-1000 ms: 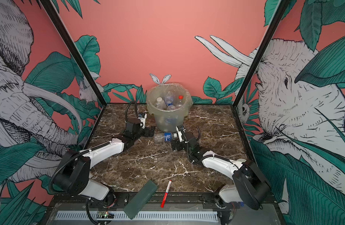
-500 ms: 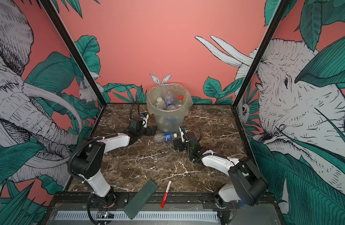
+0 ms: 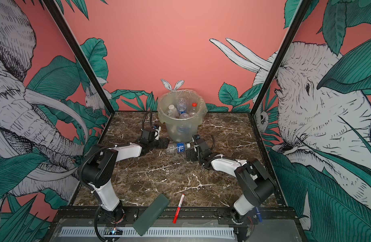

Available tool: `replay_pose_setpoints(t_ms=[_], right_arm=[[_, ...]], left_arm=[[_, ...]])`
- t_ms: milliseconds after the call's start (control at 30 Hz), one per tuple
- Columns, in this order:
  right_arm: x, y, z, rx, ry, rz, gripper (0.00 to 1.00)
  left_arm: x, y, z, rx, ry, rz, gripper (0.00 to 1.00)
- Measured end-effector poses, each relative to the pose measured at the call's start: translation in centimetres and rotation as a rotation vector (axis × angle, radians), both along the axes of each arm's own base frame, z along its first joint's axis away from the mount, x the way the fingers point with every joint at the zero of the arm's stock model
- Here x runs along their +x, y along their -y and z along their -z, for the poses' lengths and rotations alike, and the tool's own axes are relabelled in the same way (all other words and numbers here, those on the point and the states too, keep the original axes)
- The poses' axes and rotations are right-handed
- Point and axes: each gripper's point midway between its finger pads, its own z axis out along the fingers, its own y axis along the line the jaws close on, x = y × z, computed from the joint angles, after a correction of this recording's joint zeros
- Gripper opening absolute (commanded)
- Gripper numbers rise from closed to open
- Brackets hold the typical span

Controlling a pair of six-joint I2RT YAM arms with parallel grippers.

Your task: Throw the plastic bottles in the bin

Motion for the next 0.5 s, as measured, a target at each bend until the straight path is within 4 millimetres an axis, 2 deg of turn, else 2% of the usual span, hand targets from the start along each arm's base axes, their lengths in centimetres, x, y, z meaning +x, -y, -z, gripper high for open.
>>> replay_pose_setpoints(t_ms=[167, 333, 500], right_arm=[[-0.2, 0.4, 0.4, -0.005, -0.026, 0.014, 0.99], [0.1, 1.0, 0.5, -0.007, -0.039, 0.036, 0.99], [0.5, 1.1, 0.8, -0.008, -0.049, 0.045, 0.99]], left_arm=[[-1.2, 0.7, 0.9, 0.012, -0.023, 0.025, 1.00], [-3.4, 1.6, 2.5, 0.039, -0.068, 0.064, 1.00], [-6.0, 2.3, 2.7, 0.057, -0.081, 0.107, 1.00]])
